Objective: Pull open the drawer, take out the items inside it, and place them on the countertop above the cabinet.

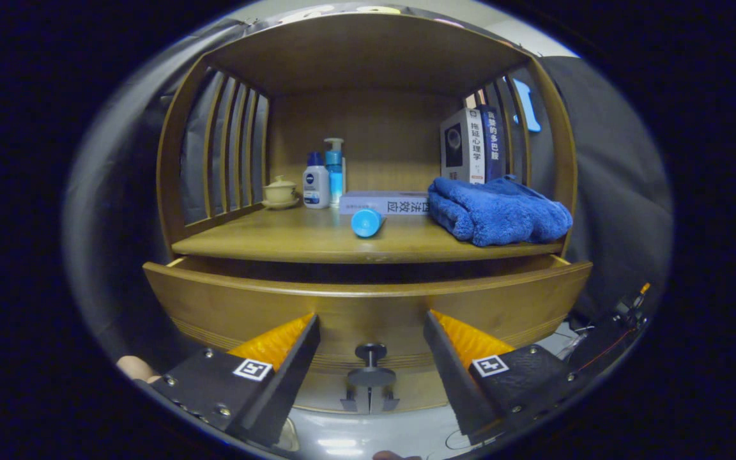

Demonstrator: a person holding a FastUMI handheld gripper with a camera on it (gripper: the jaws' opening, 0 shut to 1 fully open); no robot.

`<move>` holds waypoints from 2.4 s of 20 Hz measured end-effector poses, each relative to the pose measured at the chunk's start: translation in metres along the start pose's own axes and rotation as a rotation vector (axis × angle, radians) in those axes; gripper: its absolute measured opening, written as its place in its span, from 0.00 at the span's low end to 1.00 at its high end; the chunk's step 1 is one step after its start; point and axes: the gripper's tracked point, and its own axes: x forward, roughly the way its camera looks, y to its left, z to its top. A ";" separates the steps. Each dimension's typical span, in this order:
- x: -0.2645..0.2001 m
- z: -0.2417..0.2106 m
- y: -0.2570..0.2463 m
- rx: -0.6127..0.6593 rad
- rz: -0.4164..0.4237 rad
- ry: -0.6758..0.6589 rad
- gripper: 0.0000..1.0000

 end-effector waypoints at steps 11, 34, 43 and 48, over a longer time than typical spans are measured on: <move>0.025 0.004 0.004 -0.001 -0.002 0.009 0.98; 0.040 0.006 0.004 0.004 0.010 -0.007 0.99; 0.028 0.020 0.007 -0.002 0.011 -0.033 0.99; -0.016 0.071 0.014 -0.065 0.031 -0.134 0.99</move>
